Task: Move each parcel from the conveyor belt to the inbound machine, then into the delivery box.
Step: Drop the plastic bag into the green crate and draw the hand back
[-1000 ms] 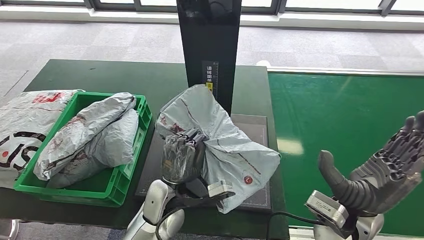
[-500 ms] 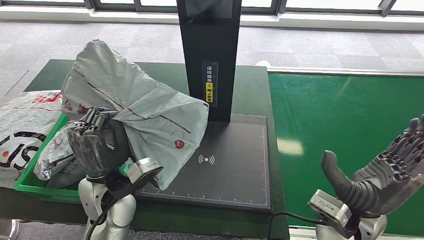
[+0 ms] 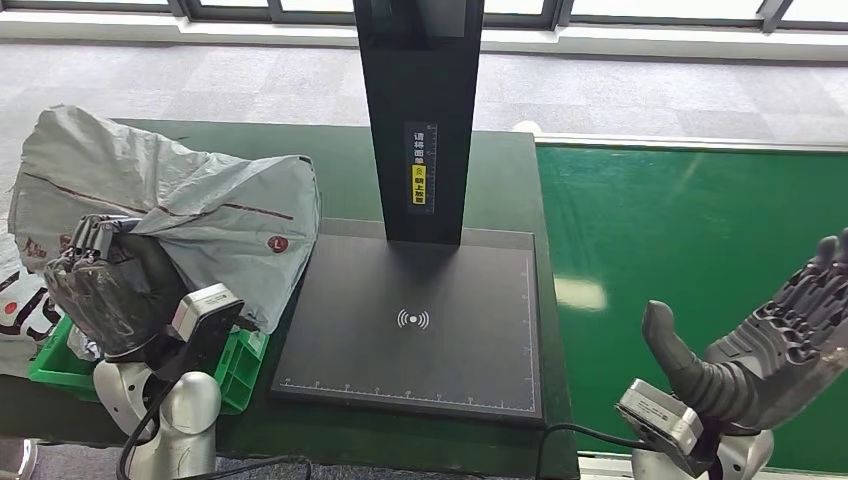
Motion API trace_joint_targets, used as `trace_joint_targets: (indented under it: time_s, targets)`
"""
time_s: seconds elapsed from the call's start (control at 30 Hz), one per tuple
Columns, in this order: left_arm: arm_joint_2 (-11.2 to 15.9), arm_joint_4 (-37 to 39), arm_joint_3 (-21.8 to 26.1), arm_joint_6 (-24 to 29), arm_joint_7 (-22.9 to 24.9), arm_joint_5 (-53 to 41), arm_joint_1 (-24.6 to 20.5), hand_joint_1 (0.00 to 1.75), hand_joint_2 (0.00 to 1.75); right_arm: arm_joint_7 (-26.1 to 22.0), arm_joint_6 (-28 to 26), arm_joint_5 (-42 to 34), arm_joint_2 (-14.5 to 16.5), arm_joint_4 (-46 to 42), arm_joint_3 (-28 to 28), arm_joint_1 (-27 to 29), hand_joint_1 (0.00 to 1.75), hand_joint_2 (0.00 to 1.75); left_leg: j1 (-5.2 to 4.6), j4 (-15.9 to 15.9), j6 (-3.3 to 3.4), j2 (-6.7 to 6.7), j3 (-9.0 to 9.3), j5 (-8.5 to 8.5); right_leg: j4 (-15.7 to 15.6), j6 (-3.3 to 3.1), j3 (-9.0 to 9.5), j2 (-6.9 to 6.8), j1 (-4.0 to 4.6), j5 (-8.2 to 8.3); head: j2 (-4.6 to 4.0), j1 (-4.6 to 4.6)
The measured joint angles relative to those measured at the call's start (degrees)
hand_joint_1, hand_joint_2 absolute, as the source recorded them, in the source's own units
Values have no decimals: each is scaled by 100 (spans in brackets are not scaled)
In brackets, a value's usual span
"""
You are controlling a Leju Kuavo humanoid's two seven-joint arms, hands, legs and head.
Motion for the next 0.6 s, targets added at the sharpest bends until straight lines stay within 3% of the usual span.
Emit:
trace_joint_targets:
  time_s: [0.4, 0.6]
  targets:
    - [-3, 41, 177, -1, 56, -28, -38, 175, 175, 1, 1, 5, 0, 2, 0, 0, 0, 175, 0, 0, 0, 0, -23, 0, 0, 0, 0, 0, 0, 0, 0, 0]
    - [-2, 789, 953, -2, 12, -242, -613, 175, 175, 7, 0, 27, 0, 2, 0, 0, 0, 175, 1, -1, -3, -3, -42, 2, 0, 0, 4, -3, 0, 0, 0, -1]
